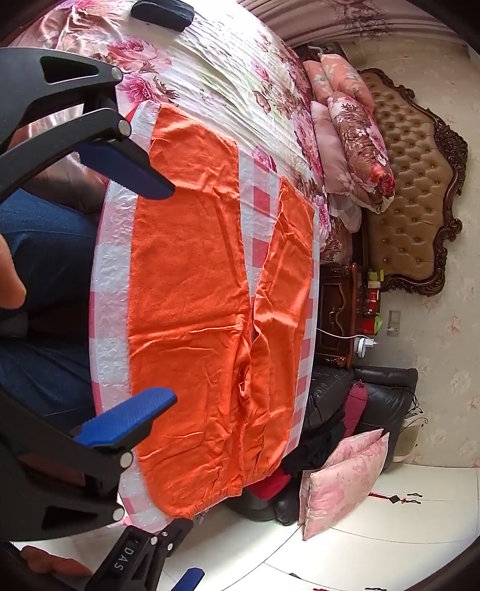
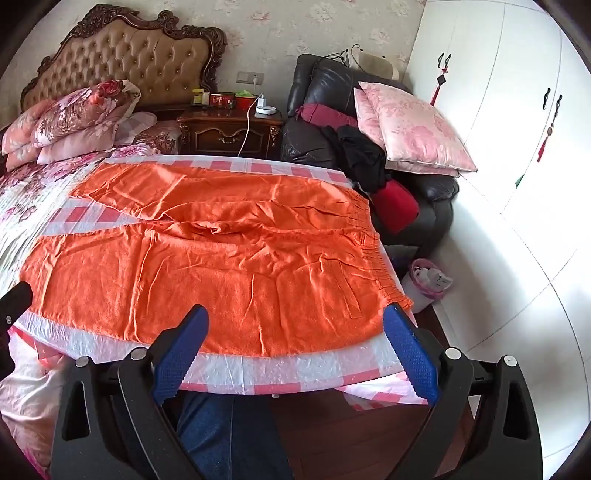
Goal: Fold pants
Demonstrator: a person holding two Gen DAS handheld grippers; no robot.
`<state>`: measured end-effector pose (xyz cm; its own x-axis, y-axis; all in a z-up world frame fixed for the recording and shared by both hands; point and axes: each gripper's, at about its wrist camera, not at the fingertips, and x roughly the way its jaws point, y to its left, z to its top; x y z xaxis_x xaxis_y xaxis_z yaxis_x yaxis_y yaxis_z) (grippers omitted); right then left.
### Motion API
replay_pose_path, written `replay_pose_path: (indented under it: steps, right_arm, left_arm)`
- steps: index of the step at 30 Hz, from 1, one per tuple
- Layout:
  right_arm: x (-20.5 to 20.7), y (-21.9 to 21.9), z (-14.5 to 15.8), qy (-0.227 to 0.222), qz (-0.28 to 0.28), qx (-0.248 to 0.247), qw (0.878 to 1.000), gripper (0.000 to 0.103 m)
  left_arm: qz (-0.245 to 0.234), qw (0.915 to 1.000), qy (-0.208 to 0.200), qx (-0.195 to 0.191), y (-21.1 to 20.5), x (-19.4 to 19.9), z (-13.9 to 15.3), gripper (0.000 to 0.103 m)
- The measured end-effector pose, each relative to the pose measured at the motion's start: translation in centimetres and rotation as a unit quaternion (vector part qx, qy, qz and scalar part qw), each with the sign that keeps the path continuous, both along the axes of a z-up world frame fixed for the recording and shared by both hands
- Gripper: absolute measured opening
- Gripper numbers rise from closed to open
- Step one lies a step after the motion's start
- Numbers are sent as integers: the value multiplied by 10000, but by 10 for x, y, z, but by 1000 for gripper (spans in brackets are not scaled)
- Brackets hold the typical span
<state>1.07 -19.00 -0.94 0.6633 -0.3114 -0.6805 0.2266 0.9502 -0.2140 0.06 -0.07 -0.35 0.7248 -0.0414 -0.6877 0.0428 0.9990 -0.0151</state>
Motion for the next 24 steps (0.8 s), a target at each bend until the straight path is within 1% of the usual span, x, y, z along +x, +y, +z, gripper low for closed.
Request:
replay_pose_path:
  steps: [8, 14, 24]
  right_arm:
    - [-2, 1, 1, 11, 135, 141, 9998, 92]
    - [-3, -5, 0, 1, 189, 417, 9990, 92]
    - [-3, -5, -2, 25, 246, 572, 9981, 92]
  left_arm:
    - [-25, 10000, 21, -30, 0, -1, 0, 101]
    - [-26, 10000, 28, -59, 0, -1, 0, 101]
    - [-22, 10000, 30, -58, 0, -1, 0, 101]
